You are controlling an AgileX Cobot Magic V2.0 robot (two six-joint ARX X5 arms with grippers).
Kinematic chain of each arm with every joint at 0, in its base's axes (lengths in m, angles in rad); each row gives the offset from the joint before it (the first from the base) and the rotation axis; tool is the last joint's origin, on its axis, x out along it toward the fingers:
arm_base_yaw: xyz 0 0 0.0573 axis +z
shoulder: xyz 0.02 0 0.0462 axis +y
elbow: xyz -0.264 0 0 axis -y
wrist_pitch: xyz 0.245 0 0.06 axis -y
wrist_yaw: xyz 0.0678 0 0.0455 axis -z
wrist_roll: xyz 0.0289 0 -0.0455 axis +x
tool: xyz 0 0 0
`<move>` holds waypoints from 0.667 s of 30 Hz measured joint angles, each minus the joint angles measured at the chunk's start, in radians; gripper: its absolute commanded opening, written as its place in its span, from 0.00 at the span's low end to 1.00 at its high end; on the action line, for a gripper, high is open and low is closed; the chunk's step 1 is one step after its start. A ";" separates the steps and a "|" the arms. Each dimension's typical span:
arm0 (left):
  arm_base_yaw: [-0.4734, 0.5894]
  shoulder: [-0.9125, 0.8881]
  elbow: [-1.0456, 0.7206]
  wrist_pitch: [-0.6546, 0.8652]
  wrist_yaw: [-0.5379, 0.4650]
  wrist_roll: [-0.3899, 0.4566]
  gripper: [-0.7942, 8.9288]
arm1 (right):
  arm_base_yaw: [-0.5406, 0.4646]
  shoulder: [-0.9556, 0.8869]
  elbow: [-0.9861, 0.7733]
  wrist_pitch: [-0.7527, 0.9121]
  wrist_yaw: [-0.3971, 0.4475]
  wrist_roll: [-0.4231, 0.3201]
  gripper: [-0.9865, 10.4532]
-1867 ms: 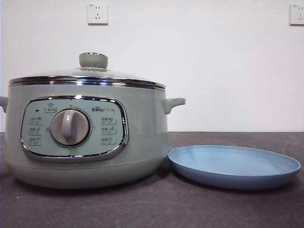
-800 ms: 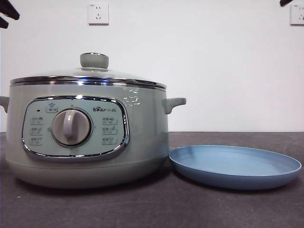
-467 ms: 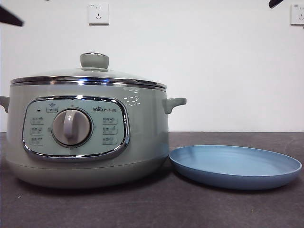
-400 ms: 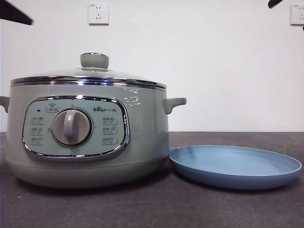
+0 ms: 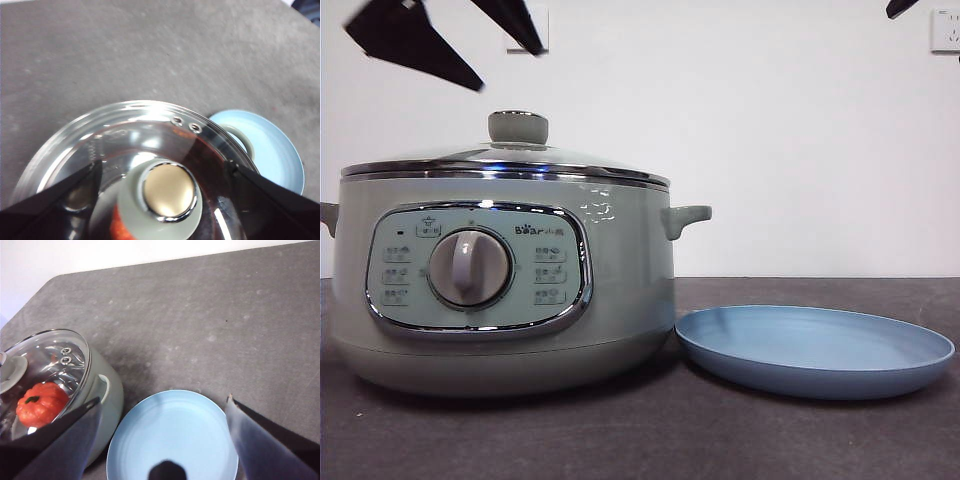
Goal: Take the pumpkin out from the steamer,put the pumpkin in the blue plate,close the lid
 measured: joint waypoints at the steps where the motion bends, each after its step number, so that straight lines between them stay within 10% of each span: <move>1: -0.010 0.017 0.000 -0.001 -0.001 0.003 0.50 | 0.000 0.000 0.000 0.000 0.000 0.000 0.45; 12: -0.060 0.114 0.000 -0.030 -0.062 0.029 0.49 | 0.000 0.000 0.000 0.000 0.001 0.000 0.45; 20: -0.068 0.115 0.000 -0.030 -0.093 0.055 0.07 | 0.000 0.000 0.000 0.000 0.001 0.000 0.44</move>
